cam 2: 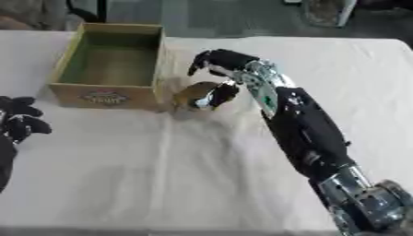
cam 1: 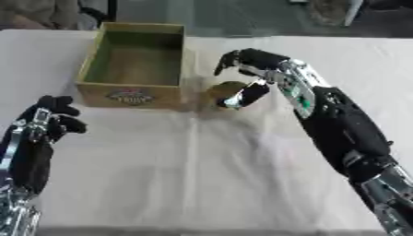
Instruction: Pick up objects on the table and place them in the box.
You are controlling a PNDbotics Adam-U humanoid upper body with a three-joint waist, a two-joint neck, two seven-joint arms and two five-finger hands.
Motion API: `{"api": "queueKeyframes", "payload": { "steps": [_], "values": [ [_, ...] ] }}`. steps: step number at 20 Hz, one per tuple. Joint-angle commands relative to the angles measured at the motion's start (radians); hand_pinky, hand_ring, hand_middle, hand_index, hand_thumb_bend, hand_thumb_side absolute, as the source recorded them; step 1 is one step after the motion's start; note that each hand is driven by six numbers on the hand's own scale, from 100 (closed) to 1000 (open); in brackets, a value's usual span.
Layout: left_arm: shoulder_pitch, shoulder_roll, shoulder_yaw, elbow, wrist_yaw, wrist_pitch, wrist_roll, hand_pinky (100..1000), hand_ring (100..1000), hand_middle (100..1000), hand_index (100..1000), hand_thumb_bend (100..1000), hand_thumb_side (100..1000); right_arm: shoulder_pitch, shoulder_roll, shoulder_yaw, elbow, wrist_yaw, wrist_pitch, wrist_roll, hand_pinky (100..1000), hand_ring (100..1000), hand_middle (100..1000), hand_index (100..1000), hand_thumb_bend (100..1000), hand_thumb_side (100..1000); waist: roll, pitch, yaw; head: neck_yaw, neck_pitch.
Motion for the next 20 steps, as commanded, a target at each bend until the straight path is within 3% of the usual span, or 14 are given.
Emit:
{"api": "queueKeyframes", "payload": {
  "steps": [1, 4, 6, 9, 20],
  "values": [
    [-0.008, 0.011, 0.0, -0.018, 0.003, -0.001, -0.002, 576, 511, 535, 707, 100, 721, -0.026, -0.006, -0.015, 0.013, 0.032, 0.005, -0.022, 778, 806, 750, 796, 389, 552, 0.005, -0.017, 0.002, 0.0, 0.001],
    [-0.007, 0.01, 0.0, -0.018, 0.003, -0.001, -0.002, 576, 511, 535, 707, 100, 722, -0.026, -0.003, -0.021, 0.031, 0.053, 0.009, -0.035, 778, 803, 749, 795, 370, 552, 0.006, -0.017, 0.003, 0.0, 0.001],
    [-0.007, 0.01, 0.0, -0.018, 0.003, -0.001, -0.002, 576, 511, 535, 707, 100, 722, -0.026, -0.003, -0.025, 0.041, 0.064, 0.012, -0.04, 779, 803, 749, 795, 266, 561, 0.006, -0.017, 0.003, 0.0, 0.001],
    [-0.007, 0.01, -0.001, -0.018, 0.003, -0.001, -0.002, 576, 511, 535, 707, 100, 722, -0.026, -0.004, -0.027, 0.05, 0.08, 0.017, -0.047, 779, 801, 748, 795, 193, 550, 0.006, -0.017, 0.004, 0.0, 0.001],
    [-0.004, 0.009, -0.002, -0.017, 0.003, 0.0, -0.003, 576, 512, 535, 707, 100, 725, -0.024, -0.004, -0.028, 0.062, 0.11, 0.012, -0.05, 783, 791, 749, 796, 155, 553, 0.005, -0.016, 0.004, 0.002, 0.003]
  ]
}}
